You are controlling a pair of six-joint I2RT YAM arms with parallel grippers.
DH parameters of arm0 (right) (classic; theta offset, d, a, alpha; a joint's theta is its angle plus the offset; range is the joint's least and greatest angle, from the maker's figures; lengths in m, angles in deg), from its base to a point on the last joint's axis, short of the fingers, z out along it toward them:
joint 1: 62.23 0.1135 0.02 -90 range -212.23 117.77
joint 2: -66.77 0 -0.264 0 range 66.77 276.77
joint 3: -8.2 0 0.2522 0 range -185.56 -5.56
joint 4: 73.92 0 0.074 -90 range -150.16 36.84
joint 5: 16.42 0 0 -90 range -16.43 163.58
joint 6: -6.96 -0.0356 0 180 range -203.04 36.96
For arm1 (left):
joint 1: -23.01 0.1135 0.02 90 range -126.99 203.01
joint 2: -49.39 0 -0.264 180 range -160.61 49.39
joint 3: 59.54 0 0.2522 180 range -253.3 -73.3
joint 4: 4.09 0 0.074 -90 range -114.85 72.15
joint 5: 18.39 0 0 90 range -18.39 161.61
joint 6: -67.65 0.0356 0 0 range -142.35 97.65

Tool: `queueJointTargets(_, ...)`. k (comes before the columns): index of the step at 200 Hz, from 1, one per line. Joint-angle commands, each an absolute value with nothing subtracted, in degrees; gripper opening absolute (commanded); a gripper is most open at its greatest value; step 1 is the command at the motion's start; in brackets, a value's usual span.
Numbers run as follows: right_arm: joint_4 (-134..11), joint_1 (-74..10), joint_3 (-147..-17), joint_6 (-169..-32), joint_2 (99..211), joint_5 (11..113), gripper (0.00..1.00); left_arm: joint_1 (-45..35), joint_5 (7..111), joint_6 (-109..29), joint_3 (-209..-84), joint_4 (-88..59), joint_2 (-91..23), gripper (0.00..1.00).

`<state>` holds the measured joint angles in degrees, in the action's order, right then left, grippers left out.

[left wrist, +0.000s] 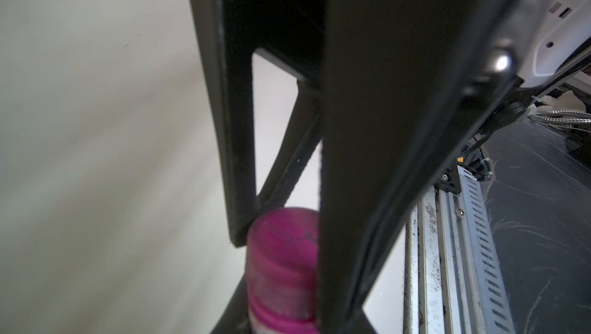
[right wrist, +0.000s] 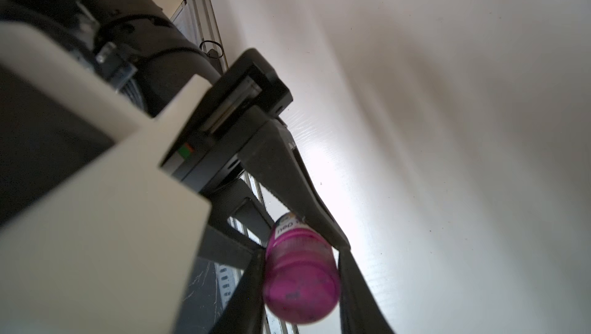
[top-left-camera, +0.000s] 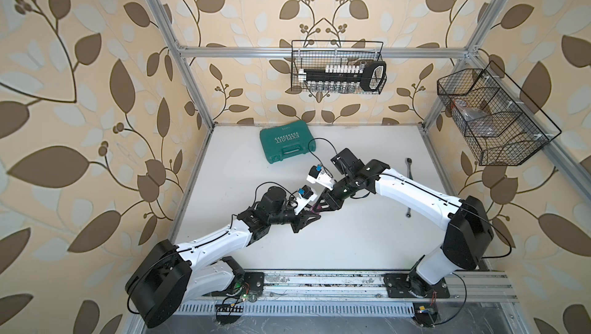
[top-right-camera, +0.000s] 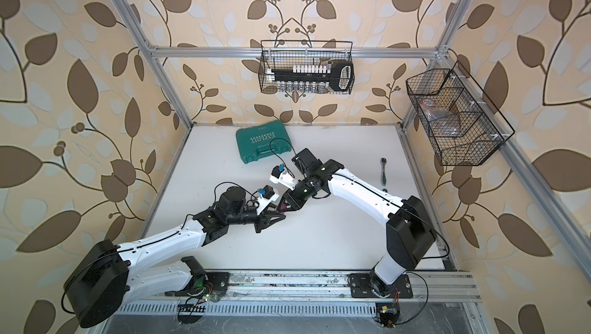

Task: Close the paint jar lid
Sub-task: Screw the lid onto the paint jar.

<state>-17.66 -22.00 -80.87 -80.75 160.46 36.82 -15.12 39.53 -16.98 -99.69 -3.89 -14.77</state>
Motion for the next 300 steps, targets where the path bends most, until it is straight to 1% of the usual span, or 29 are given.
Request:
queueJointTargets(1, -16.7, -20.4, -83.0, -87.7, 163.0, 37.3, 0.31, -15.1, 39.1, -17.2, -101.3, 5.2, -11.9, 0.00)
queueJointTargets(10, -16.0, -20.4, -83.8, -87.9, 162.8, 37.0, 0.33, -15.1, 39.1, -17.1, -101.2, 5.0, -11.7, 0.00)
queueJointTargets(18, -15.9, -20.8, -84.3, -88.1, 162.0, 36.4, 0.39, -15.1, 39.1, -16.9, -101.1, 4.7, -11.5, 0.00)
queueJointTargets(30, -15.9, -21.6, -84.8, -88.9, 160.3, 35.9, 0.42, -15.1, 39.1, -16.7, -100.6, 4.5, -11.3, 0.00)
queueJointTargets(44, -15.6, -24.9, -85.4, -89.6, 157.7, 35.5, 0.55, -14.9, 39.2, -16.5, -99.9, 4.9, -11.5, 0.00)
queueJointTargets(68, -13.5, -29.9, -85.3, -86.8, 153.2, 33.8, 0.67, -13.9, 37.8, -17.1, -99.5, 7.0, -13.4, 0.00)
queueJointTargets(94, -10.8, -34.7, -84.3, -80.5, 150.3, 33.3, 0.74, -12.2, 34.3, -17.9, -100.4, 9.1, -16.6, 0.00)
queueJointTargets(106, -12.3, -35.2, -83.0, -77.8, 149.7, 33.6, 0.74, -11.8, 32.5, -17.9, -101.5, 9.0, -17.9, 0.00)
queueJointTargets(128, -14.0, -35.8, -81.2, -68.9, 150.6, 30.3, 0.73, -11.2, 27.6, -17.4, -103.7, 6.6, -19.4, 0.00)
queueJointTargets(158, -17.6, -36.1, -75.9, -55.1, 150.5, 23.0, 0.73, -10.8, 24.6, -16.8, -104.7, 5.4, -20.2, 0.00)
queueJointTargets(175, -18.3, -36.1, -74.2, -50.1, 150.7, 20.5, 0.73, -10.4, 23.6, -16.5, -104.7, 5.1, -20.8, 0.00)
queueJointTargets(213, -19.1, -35.0, -74.5, -48.9, 153.0, 18.9, 0.73, -10.2, 22.9, -16.8, -104.9, 5.8, -21.3, 0.00)
queueJointTargets(245, -19.9, -32.0, -73.7, -48.0, 154.2, 21.4, 0.73, -10.1, 22.8, -16.8, -104.8, 5.8, -21.5, 0.00)
queueJointTargets(300, -20.5, -31.0, -74.6, -49.1, 155.6, 22.1, 0.73, -10.1, 22.5, -16.9, -104.9, 5.9, -21.5, 0.00)
